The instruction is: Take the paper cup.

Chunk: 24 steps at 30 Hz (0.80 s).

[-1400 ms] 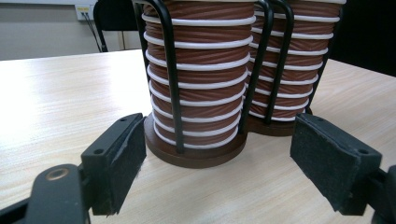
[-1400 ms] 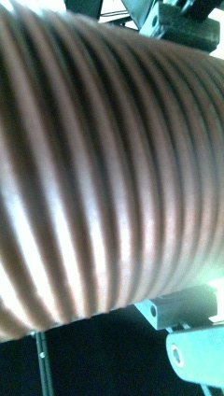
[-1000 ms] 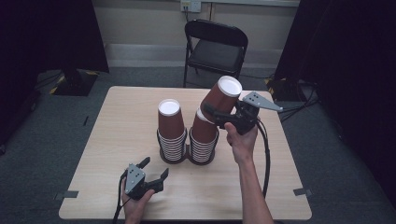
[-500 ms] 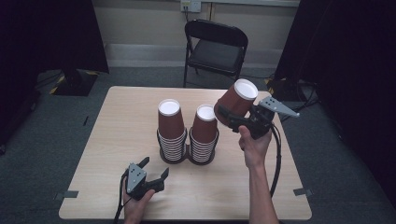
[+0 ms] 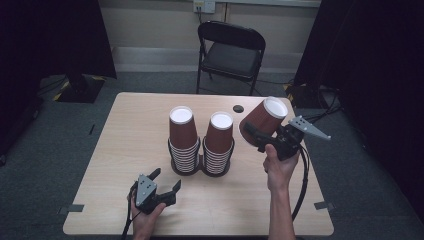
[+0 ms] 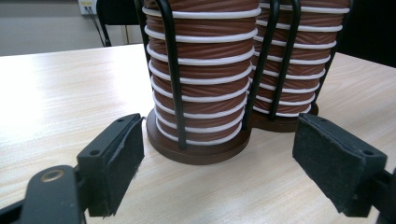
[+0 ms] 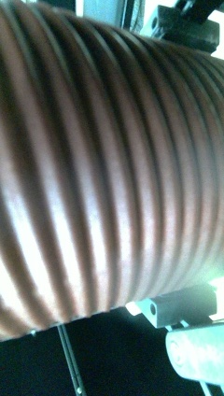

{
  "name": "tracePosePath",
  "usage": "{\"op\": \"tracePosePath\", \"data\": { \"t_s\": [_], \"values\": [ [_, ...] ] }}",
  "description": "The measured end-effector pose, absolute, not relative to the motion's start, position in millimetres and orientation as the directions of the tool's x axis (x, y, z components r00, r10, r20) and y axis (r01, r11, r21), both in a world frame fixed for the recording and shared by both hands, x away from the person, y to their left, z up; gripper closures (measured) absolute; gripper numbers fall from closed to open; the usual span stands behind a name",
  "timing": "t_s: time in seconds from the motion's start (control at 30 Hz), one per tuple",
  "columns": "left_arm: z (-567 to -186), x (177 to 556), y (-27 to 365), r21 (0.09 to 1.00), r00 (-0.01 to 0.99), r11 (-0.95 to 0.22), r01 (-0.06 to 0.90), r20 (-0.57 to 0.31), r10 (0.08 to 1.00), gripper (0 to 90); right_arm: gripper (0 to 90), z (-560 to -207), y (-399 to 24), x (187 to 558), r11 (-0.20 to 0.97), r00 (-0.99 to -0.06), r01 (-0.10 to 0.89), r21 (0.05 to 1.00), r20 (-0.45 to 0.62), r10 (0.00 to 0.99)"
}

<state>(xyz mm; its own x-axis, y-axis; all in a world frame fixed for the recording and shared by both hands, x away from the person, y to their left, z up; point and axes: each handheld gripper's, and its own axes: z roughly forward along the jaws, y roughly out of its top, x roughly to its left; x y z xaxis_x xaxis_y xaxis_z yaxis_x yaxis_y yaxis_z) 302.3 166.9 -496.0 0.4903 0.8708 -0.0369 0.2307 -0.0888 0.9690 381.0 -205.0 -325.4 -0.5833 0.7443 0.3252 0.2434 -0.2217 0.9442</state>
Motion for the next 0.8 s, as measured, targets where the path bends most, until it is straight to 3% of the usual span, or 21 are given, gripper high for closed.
{"op": "tracePosePath", "data": {
  "t_s": [0.43,0.8],
  "values": [
    [-496,303,166,0.966,0.563,-0.086,0.244,-0.069,0.823,26.7,13.5,-364,-207,367,-0.211,-0.569,0.328,0.921,0.371,0.734],
    [-492,303,163,0.968,0.608,-0.062,0.243,-0.102,0.787,27.6,13.5,-392,-198,358,-0.191,-0.574,0.377,0.906,0.391,0.720]
  ]
}}
